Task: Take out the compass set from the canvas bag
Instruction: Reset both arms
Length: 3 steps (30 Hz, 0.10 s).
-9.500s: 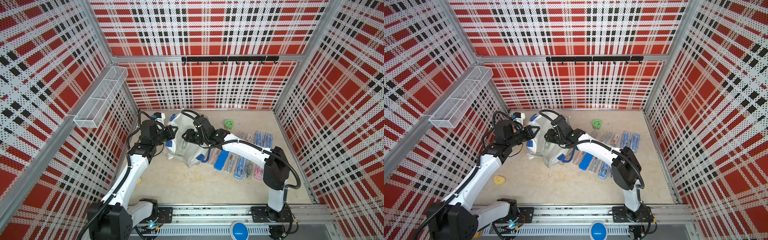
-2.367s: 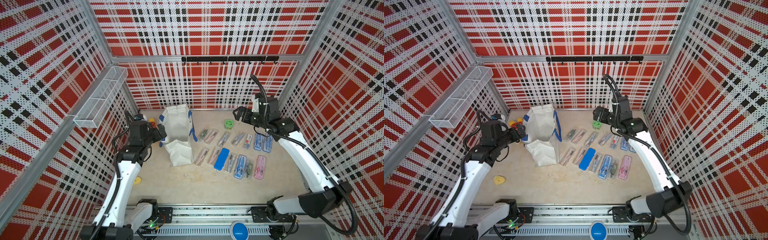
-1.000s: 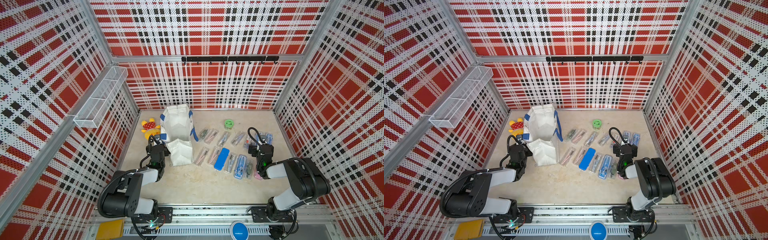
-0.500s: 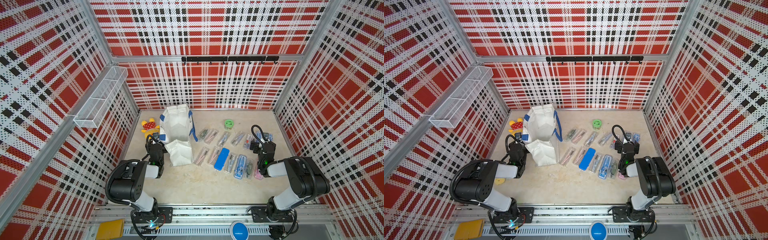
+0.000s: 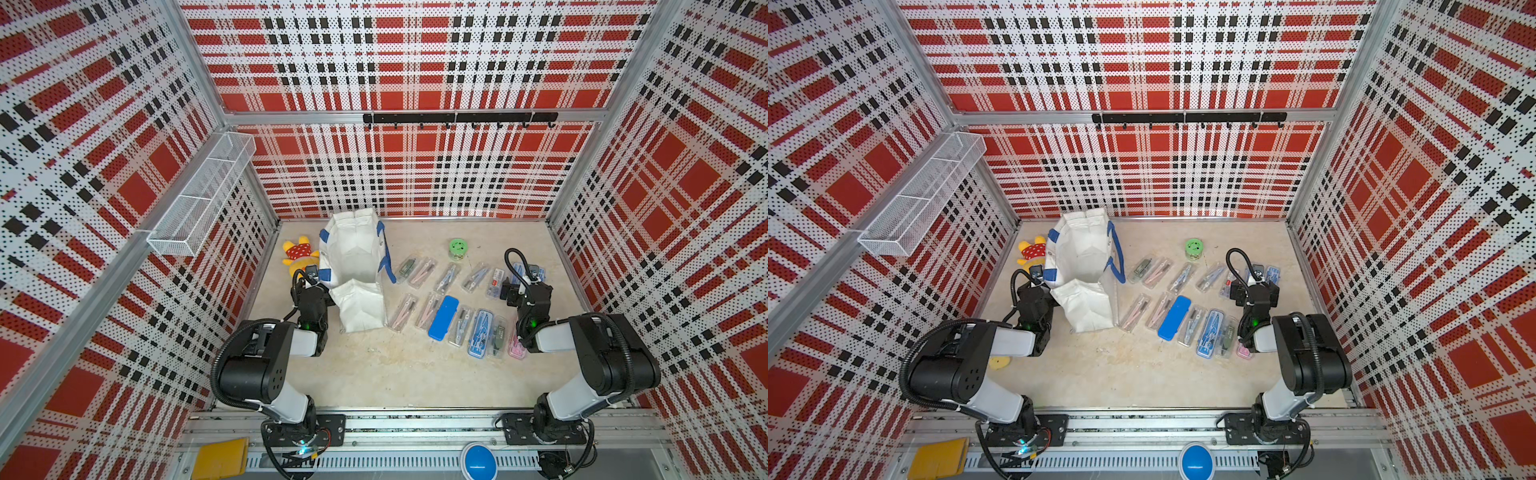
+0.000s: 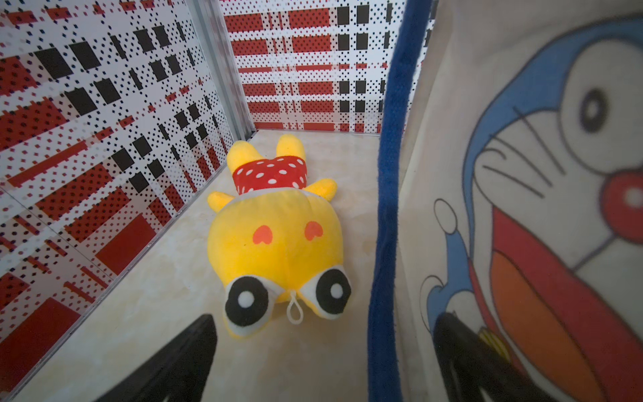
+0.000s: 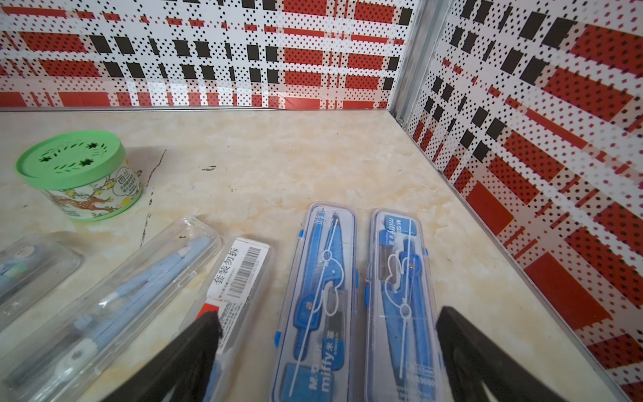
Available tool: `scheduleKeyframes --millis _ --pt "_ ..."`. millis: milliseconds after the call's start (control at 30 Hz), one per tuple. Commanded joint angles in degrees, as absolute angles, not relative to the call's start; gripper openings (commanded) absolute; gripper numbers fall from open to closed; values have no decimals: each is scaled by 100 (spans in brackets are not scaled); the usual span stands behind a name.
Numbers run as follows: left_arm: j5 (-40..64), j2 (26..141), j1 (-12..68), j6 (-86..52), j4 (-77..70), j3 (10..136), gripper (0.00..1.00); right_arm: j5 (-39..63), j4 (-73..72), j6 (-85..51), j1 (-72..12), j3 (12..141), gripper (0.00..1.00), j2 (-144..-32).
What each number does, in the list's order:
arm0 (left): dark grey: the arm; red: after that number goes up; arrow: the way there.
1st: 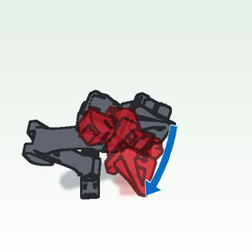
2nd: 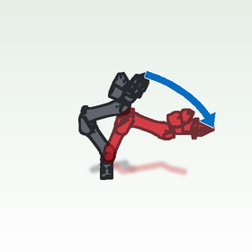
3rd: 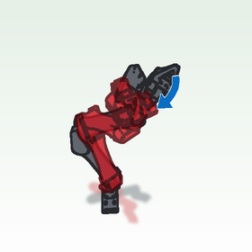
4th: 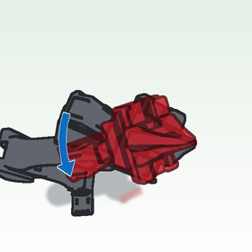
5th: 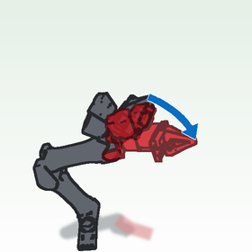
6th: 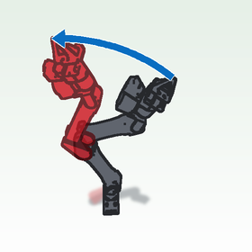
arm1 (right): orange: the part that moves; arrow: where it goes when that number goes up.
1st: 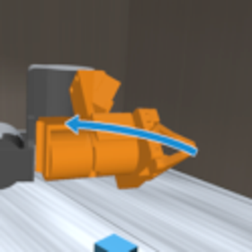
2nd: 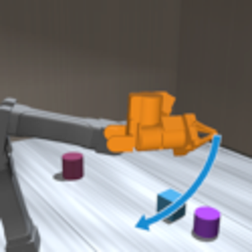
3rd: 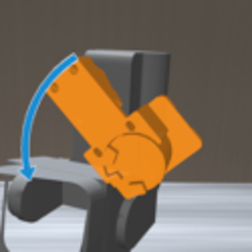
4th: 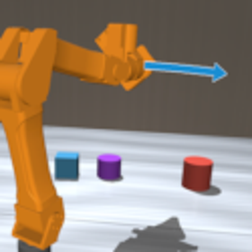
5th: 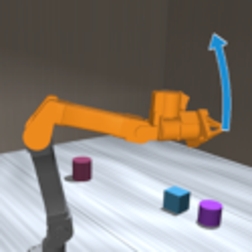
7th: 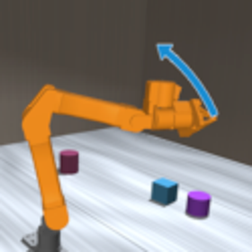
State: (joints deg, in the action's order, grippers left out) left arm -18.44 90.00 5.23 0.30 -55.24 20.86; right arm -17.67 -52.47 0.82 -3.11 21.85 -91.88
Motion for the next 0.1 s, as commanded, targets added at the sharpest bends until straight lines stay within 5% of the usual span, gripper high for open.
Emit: scheduleKeyframes --millis 0,67 --pt "-1860 9047 536 51 -5643 2180 100 -1623 -5450 61 -288 2245 100 -9152" --pt "-1855 9047 541 53 -5643 2180 100 -1444 -5650 118 -303 2133 100 -9116"
